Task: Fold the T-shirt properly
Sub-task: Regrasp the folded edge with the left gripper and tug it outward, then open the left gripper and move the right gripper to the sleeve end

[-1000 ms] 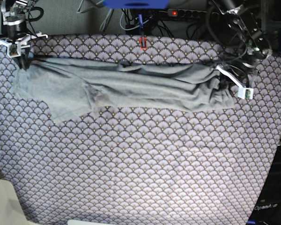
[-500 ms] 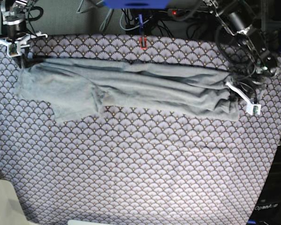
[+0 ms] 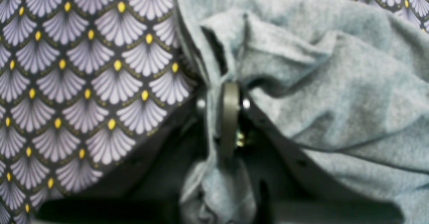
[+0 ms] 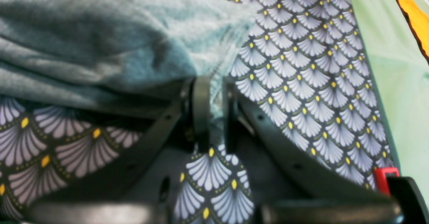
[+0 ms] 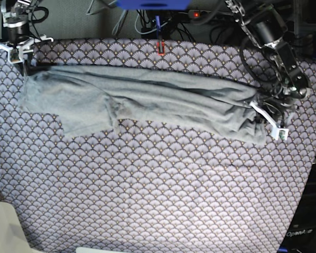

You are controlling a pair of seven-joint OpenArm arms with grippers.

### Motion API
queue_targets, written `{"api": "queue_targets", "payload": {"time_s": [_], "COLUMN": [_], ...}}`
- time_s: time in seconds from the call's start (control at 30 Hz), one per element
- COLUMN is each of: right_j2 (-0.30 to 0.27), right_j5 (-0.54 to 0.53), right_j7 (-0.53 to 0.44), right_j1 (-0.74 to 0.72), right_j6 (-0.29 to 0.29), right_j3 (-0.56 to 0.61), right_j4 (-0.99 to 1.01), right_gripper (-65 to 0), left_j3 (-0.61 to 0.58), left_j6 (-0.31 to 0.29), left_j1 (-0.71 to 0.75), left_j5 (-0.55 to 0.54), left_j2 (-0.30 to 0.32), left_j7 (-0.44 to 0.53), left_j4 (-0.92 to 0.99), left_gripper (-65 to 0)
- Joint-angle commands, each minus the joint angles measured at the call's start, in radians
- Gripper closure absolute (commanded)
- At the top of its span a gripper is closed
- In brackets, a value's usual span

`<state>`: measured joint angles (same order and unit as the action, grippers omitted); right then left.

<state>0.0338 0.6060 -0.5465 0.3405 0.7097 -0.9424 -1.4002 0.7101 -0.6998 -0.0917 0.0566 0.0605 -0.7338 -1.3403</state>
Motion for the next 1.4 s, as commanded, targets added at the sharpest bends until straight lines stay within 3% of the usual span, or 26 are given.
{"api": "queue_targets", "payload": {"time_s": [0.0,0.1,0.3,0.7,0.9,1.17,1.27,1.37], "right_j2": [-0.013,-0.013,-0.013,-0.012,-0.019,-0.024,0.016,0.054], "right_j5": [-0.019,-0.019,-0.019,-0.036,-0.165,-0.169,-0.157,-0.039], "right_j7": [-0.028,-0.028,-0.028,-0.033,-0.036,-0.020,0.107,0.325], "right_j1": [0.002,0.002,0.002,-0.001,-0.002,-0.185,-0.330,-0.475], "right_j6": [-0.012,-0.012,-0.012,-0.012,-0.012,-0.012,-0.012,-0.012], "right_j3": [-0.017,-0.019,-0.019,-0.057,-0.091,-0.116,-0.094,-0.063], "right_j4": [-0.014,-0.014,-0.014,-0.066,-0.074,-0.178,-0.229,-0.258], "right_gripper": [-8.5,-8.5,-8.5,-8.5,-8.6,-8.7,-12.3,-17.1], "left_j3": [-0.002,0.003,0.006,0.007,0.012,0.144,0.161,0.179], "left_j6": [0.002,0.002,0.002,0.002,0.002,0.002,0.002,0.002], "left_j1": [-0.016,-0.007,0.039,0.103,0.122,0.129,0.134,0.135], "left_j5": [-0.010,-0.010,-0.010,-0.021,-0.021,-0.021,-0.021,-0.016], "left_j2": [0.025,0.037,0.037,0.037,0.034,0.035,0.037,0.037], "left_j7": [0.018,0.018,0.026,0.026,0.018,0.018,0.018,0.018], "left_j4": [-0.014,-0.014,-0.024,-0.124,-0.201,-0.206,-0.206,-0.206], "left_gripper": [0.0,-2.8,-29.8,-59.6,-61.9,-61.9,-61.9,-61.9]}}
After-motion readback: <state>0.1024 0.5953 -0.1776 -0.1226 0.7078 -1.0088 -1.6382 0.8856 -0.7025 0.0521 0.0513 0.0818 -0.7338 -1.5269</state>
